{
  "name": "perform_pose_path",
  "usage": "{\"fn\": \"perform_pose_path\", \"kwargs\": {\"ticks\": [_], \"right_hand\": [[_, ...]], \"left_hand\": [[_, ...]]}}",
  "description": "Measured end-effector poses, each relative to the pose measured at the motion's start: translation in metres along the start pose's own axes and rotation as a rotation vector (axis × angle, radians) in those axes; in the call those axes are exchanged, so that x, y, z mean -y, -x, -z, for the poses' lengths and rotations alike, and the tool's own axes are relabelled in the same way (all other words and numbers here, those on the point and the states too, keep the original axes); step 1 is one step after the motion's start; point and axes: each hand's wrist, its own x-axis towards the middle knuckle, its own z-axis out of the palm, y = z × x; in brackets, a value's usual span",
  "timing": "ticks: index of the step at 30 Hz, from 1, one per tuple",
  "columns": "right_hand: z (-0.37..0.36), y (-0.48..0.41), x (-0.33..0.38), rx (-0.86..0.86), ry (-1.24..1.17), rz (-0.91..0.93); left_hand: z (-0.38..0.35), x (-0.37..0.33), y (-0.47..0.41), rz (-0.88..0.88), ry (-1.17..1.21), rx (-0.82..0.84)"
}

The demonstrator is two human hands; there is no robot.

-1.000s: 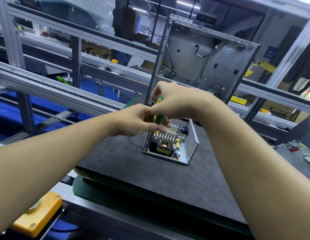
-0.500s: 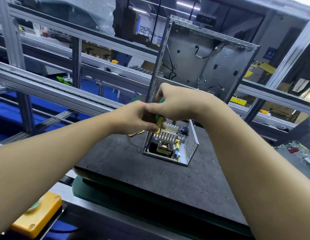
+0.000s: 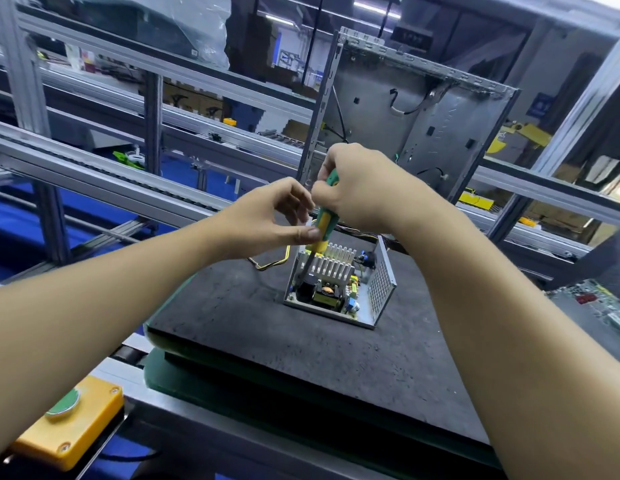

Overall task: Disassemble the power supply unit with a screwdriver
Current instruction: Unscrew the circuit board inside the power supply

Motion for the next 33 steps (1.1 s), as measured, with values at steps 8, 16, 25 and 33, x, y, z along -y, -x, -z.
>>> {"fn": "perform_pose_path", "kwargs": {"ticks": [8, 16, 25, 33], "right_hand": [[0.015, 0.004, -0.018, -0.044, -0.066, -0.063], [0.045, 0.013, -0.028, -0.126, -0.166, -0.063], [0.053, 0.022, -0.045, -0.190, -0.282, -0.098], [0.044, 0.026, -0.067, -0.220, -0.271, -0.192]], "left_hand": [[0.001, 0.003, 0.016, -0.112, -0.523, 0.250], [-0.022, 0.001, 0.013, -0.232, -0.756, 0.127], [-0.037, -0.013, 0.002, -0.297, -0.686, 0.186], [-0.065, -0.007, -0.004, -0.139, -0.735, 0.149]]}}
